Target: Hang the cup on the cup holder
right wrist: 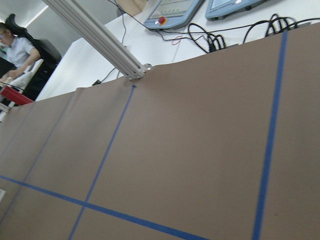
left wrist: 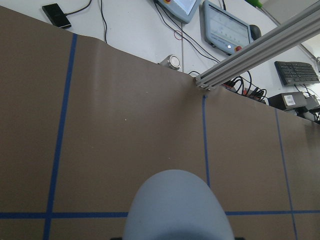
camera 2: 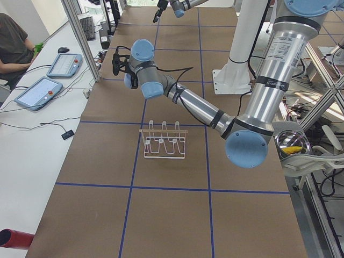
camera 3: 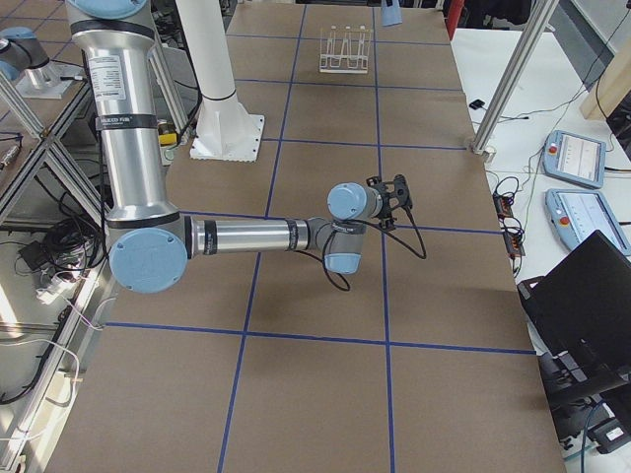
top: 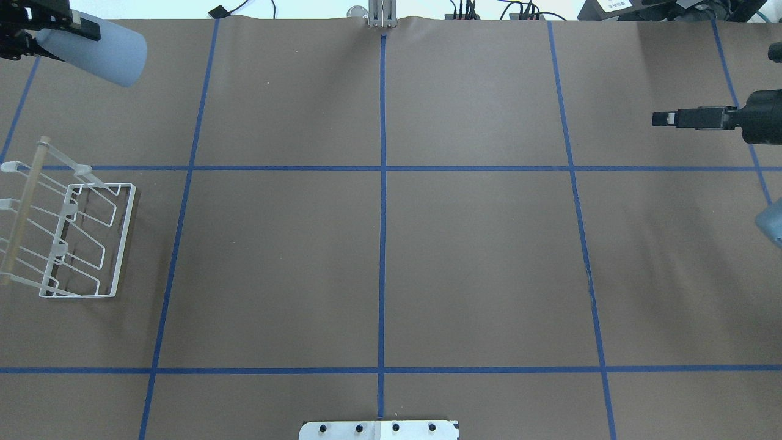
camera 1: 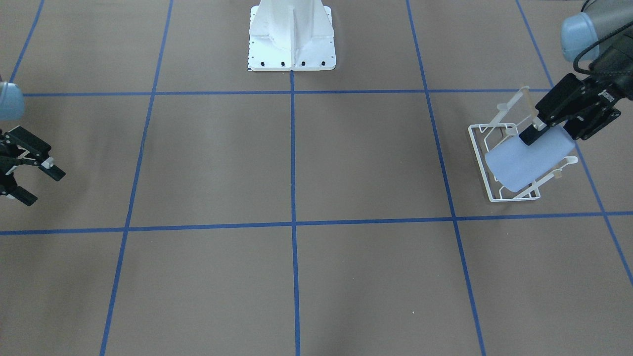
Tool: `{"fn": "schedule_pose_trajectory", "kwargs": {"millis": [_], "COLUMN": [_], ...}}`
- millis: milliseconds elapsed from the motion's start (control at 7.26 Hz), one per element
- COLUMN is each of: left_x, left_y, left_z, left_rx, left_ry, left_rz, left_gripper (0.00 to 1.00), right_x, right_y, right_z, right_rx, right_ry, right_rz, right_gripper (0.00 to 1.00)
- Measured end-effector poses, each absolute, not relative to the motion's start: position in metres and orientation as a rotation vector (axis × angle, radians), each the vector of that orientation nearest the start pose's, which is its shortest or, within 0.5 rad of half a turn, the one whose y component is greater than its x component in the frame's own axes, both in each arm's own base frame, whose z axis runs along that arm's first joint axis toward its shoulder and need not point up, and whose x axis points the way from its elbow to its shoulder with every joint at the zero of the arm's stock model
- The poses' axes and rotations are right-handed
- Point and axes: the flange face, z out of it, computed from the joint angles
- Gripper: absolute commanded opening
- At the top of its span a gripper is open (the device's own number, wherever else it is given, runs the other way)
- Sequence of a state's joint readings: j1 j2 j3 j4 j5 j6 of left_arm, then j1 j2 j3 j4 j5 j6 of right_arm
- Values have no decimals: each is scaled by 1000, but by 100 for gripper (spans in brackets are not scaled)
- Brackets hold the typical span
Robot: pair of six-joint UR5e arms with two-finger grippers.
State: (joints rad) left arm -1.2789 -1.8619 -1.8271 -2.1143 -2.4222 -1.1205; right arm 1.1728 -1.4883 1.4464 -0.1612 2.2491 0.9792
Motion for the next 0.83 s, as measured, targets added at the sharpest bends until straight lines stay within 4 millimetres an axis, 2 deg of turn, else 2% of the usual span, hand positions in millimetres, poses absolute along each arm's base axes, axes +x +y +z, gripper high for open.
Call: {"fn": "schedule_pose_trajectory", "kwargs": {"millis": [413, 826], "left_x": [87, 101], "left_y": [-563, -551], "left_z": [330, 339], "left_rx": [219, 155], "left_ry": [977, 911], "left_rz": [-235, -216], "left_gripper": [0, 0], "right_x": [-101, -72], "right_y": [-507, -520], "right_z": [558, 588], "right_rx": [619, 493], "right_ry": [-1121, -1003], "right_rz": [-24, -96], "right_gripper": [100, 100]}}
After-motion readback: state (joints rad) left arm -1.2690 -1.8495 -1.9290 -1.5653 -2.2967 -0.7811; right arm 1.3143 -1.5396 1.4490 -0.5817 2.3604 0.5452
